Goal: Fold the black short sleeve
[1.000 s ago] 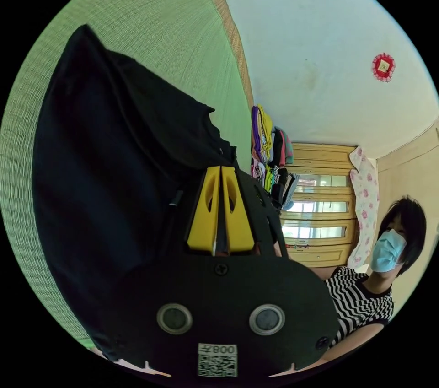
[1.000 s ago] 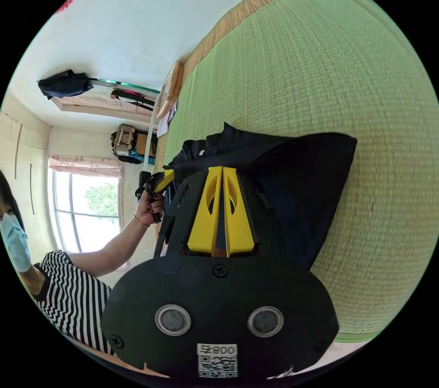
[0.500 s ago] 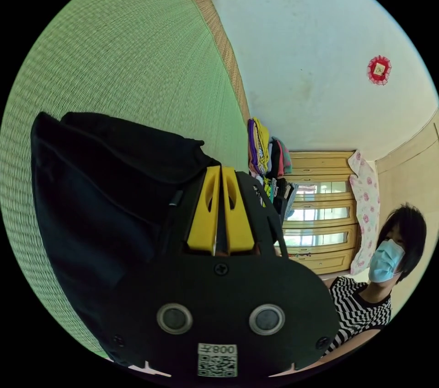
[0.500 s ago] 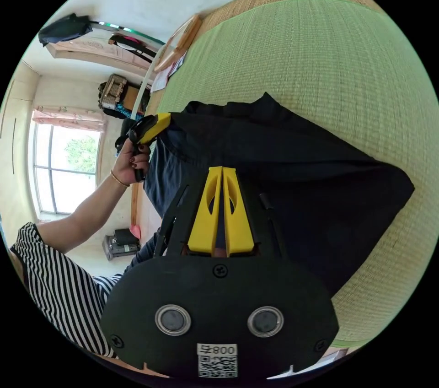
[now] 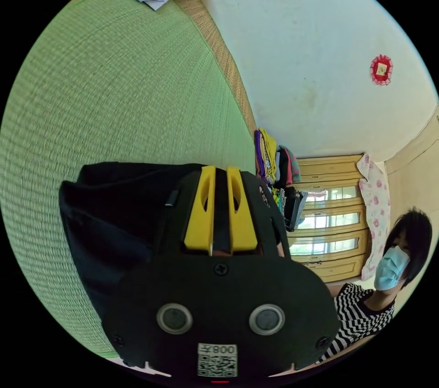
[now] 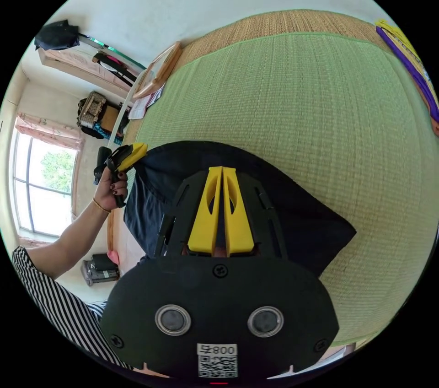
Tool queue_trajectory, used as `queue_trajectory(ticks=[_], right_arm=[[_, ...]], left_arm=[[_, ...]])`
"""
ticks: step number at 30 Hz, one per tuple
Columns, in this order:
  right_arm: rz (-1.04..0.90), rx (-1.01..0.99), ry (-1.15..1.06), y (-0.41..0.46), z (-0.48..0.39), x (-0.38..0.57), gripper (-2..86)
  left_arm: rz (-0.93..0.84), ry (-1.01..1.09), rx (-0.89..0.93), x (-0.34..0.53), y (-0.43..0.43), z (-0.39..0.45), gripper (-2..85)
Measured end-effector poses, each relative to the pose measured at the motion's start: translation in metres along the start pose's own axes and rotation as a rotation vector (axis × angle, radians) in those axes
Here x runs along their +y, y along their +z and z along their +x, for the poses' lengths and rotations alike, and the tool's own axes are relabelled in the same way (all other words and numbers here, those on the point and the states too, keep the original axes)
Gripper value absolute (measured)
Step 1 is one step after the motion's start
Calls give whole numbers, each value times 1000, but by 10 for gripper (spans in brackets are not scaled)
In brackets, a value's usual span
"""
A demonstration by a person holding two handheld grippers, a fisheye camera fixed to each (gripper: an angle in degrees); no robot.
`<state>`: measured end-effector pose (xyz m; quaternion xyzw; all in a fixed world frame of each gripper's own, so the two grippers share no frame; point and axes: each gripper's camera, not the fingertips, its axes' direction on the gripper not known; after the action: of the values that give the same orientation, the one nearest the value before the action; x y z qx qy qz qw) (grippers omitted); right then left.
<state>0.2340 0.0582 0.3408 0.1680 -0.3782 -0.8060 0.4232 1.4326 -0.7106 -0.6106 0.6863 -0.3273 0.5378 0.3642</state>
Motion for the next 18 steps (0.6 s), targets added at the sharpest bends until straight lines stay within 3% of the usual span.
queue_trajectory(ticks=[10,18], right_arm=[[61,-78,52,-39,27,58,1],[-1,-120,138,-33,59,82,7]], left_arm=[[15,-42,-27,62,-36,-13,68],[0,-120,-49,67,-35,-28,66]])
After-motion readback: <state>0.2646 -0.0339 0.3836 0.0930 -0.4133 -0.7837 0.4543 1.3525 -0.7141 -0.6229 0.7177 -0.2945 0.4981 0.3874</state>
